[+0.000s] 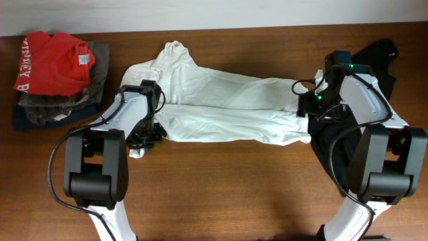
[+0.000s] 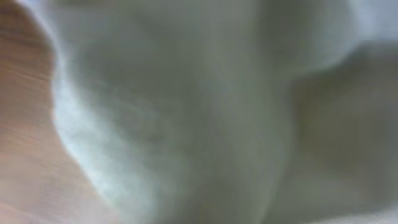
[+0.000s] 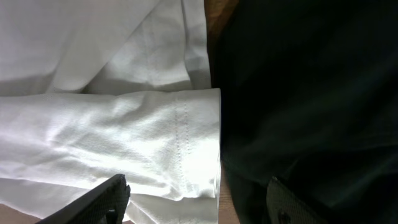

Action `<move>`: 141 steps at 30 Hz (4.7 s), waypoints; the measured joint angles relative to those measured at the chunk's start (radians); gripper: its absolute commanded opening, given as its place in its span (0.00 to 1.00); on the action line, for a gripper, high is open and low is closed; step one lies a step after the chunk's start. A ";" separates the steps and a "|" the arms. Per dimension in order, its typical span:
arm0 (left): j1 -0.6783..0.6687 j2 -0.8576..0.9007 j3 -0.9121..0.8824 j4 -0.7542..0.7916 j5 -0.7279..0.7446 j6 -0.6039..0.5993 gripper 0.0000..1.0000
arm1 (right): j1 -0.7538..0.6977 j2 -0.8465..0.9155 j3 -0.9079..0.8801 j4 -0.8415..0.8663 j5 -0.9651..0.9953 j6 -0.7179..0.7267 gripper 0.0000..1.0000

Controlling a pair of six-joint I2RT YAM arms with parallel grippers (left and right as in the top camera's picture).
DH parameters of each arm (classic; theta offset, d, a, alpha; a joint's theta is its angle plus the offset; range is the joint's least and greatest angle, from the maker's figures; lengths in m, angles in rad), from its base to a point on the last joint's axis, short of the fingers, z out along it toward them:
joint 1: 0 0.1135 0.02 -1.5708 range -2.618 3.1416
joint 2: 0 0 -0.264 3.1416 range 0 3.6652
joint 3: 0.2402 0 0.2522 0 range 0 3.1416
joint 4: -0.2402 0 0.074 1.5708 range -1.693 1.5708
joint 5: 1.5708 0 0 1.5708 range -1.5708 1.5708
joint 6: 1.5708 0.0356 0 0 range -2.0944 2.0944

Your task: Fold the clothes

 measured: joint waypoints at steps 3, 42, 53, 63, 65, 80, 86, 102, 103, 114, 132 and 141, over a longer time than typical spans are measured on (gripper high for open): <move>0.000 0.000 0.000 0.003 -0.074 -0.002 0.01 | 0.000 0.000 0.000 0.001 0.000 -0.001 0.76; 0.064 -0.024 0.084 0.253 -0.688 -0.001 0.48 | 0.000 0.002 0.029 -0.023 -0.036 -0.028 0.76; 0.065 -0.072 0.559 0.064 -0.122 0.259 0.77 | 0.000 0.007 0.410 -0.340 -0.103 -0.069 0.76; -0.006 -0.030 0.902 0.072 0.087 0.357 0.81 | 0.000 0.007 0.648 -0.432 -0.107 -0.075 0.76; -0.013 0.034 0.958 0.076 0.095 0.367 0.83 | 0.001 0.007 0.648 -0.451 -0.106 -0.075 0.76; 0.002 0.504 1.089 0.199 0.093 0.431 0.87 | 0.124 0.007 0.648 -0.459 -0.079 -0.075 0.76; 0.019 0.521 1.105 0.249 0.093 0.436 0.92 | 0.159 0.007 0.648 -0.462 -0.064 -0.075 0.76; 0.024 0.621 1.118 0.286 0.113 0.470 0.92 | 0.161 0.007 0.648 -0.461 -0.053 -0.076 0.76; 0.024 0.621 1.119 0.288 0.114 0.475 0.90 | 0.161 0.007 0.648 -0.461 -0.053 -0.075 0.76; 0.024 0.665 1.122 0.286 0.135 0.504 0.42 | 0.161 0.007 0.648 -0.446 -0.051 -0.075 0.76; 0.022 0.681 1.298 0.196 0.099 0.512 0.29 | 0.161 0.008 0.648 -0.397 -0.050 -0.076 0.76; 0.018 0.681 1.335 0.120 0.092 0.520 0.06 | 0.161 0.011 0.648 -0.398 -0.050 -0.076 0.76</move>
